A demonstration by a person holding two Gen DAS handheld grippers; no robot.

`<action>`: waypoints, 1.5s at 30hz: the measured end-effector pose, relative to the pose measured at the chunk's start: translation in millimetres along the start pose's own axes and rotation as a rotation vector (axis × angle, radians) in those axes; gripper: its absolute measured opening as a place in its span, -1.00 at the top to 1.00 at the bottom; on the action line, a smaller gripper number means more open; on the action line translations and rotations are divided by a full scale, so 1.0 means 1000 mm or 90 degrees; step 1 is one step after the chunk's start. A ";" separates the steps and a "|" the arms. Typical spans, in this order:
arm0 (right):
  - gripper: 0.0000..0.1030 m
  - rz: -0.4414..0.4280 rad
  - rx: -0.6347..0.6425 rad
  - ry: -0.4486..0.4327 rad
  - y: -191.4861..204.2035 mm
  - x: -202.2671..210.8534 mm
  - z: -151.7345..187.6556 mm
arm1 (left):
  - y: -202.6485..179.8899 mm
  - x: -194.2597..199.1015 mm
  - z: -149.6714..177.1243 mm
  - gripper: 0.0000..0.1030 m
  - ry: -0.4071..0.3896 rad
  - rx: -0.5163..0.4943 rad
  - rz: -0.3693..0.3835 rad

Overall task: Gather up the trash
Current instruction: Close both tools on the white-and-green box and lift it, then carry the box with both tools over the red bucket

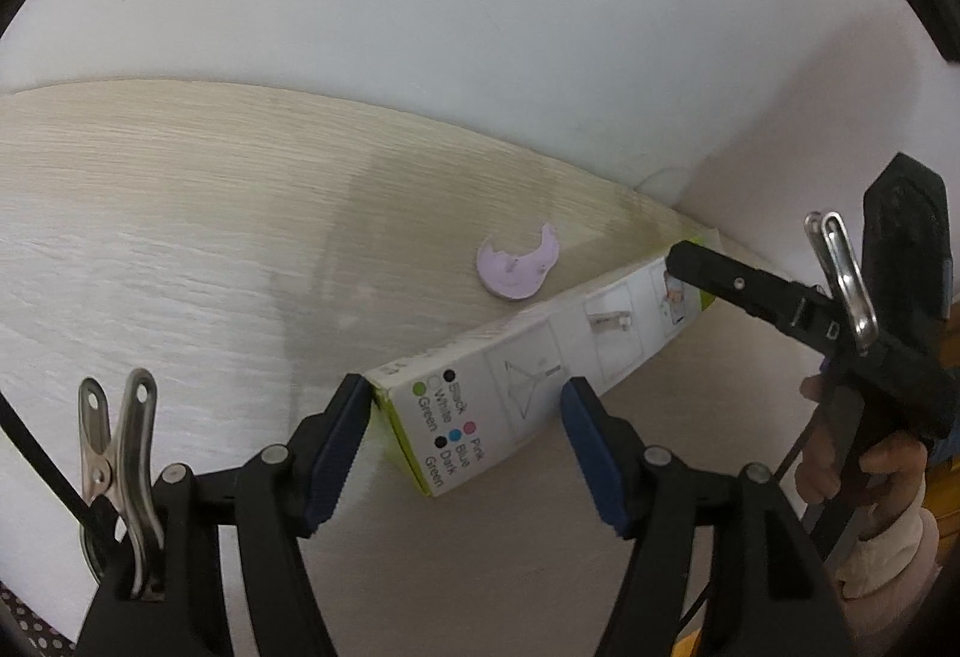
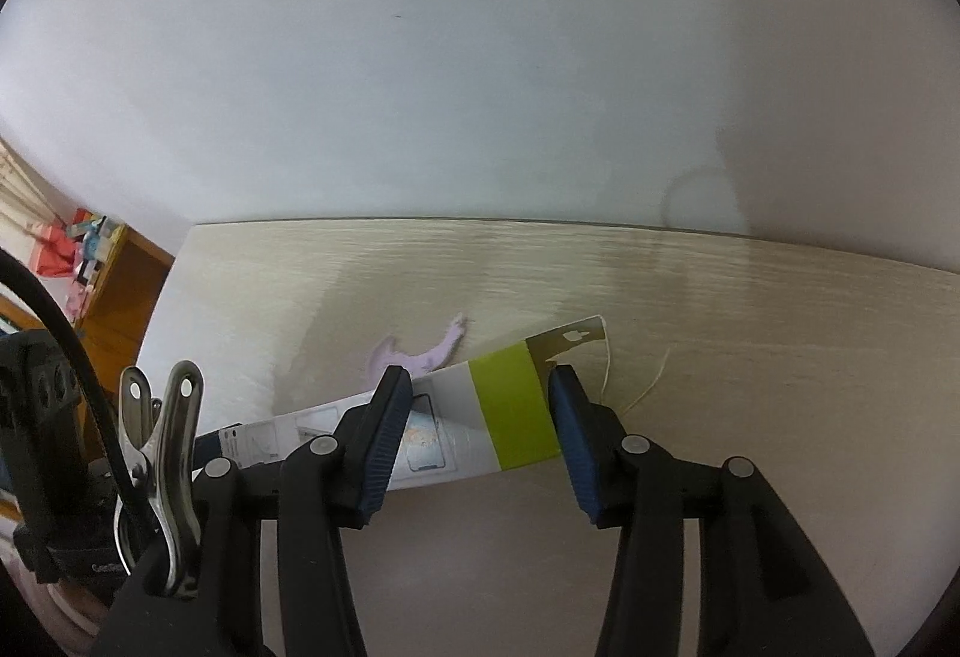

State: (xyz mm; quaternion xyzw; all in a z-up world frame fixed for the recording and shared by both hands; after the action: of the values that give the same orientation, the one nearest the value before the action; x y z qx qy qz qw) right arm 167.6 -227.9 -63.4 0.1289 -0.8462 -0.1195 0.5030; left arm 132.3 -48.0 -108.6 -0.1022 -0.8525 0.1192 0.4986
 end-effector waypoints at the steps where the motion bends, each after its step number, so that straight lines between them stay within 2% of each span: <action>1: 0.03 -0.003 0.000 -0.003 0.002 0.001 0.000 | 0.002 0.004 0.001 -0.33 -0.004 0.002 -0.003; 15: 0.03 -0.028 0.038 -0.022 0.063 0.012 -0.002 | 0.041 0.045 0.023 -0.33 -0.048 0.031 -0.028; 31: 0.03 -0.057 0.076 -0.027 0.167 0.005 0.027 | 0.125 0.108 0.041 -0.33 -0.099 0.065 -0.057; 37: 0.03 -0.066 0.091 -0.029 0.192 0.009 0.040 | 0.165 0.132 0.047 -0.33 -0.117 0.075 -0.066; 45: 0.03 -0.078 0.113 -0.028 0.259 -0.003 0.058 | 0.215 0.157 0.058 -0.33 -0.135 0.090 -0.081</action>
State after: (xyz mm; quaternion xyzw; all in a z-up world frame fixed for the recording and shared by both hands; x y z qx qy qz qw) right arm 92.7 20.5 -7.0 0.2217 -0.8548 -0.0777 0.4628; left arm 18.1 196.2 -71.9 0.0004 -0.8946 0.1569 0.4184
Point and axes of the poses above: each gripper's, at about its wrist camera, not at the fingertips, and x roughly against the way its jaws point, y to its left, z to its underside, the point moved 3 cm from there along -x, roughly the way its jaws point, and after that the axes turned 8 degrees about -y, right-handed, at the moved point
